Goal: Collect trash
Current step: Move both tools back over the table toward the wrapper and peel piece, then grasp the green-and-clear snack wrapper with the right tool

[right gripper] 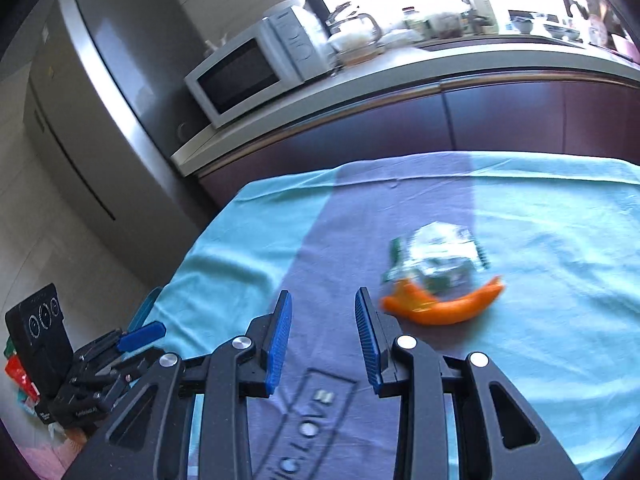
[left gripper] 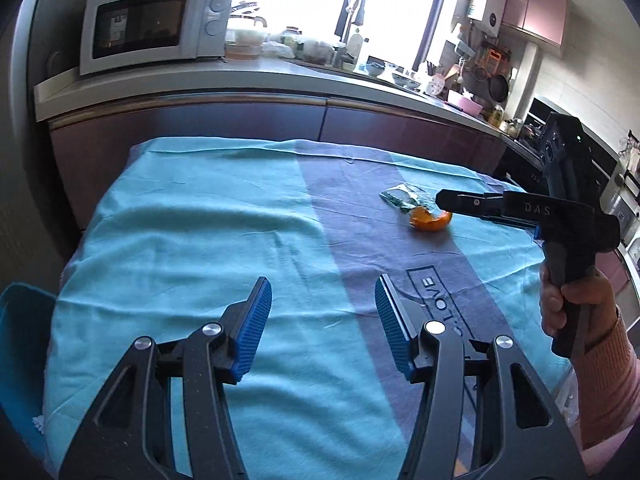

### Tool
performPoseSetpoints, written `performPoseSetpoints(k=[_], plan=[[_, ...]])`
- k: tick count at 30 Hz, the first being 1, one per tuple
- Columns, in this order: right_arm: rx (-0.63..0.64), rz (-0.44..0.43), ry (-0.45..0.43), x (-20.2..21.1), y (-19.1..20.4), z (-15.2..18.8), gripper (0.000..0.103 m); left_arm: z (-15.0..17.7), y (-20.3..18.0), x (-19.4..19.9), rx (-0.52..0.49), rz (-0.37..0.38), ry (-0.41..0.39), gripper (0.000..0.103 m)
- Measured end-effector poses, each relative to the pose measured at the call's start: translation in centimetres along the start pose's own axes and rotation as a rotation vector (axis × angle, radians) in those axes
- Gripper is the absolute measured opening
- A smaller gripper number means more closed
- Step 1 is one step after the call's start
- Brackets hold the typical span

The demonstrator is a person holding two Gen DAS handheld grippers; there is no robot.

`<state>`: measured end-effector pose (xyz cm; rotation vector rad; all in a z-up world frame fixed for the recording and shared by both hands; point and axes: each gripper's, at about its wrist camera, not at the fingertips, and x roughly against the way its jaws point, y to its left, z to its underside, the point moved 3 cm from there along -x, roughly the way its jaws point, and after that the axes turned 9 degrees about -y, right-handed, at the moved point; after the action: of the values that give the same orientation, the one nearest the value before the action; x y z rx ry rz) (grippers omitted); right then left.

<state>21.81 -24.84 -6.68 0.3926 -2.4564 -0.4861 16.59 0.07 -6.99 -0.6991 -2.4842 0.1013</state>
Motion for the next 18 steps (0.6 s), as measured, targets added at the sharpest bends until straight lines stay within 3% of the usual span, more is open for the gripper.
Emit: performPoseSetpoints(k=[9,12,18], plan=[[-0.057,0.042,-0.013,-0.3,-4.7,-1.9,0.032,-1.4,-5.6,-5.5,-0.066,0.086,0.058,0.053],[-0.075,0.047,-0.001,-1.2,-5.8,-2.4,0.037,-2.0,-7.1,-7.5,-0.068,0.114,0.082,0.053],[-0.111,0.03,0.048,-3.1,-7.5,-3.2,0.04,-3.0,-9.3,-11.0,-0.092,0.122,0.122,0.053]])
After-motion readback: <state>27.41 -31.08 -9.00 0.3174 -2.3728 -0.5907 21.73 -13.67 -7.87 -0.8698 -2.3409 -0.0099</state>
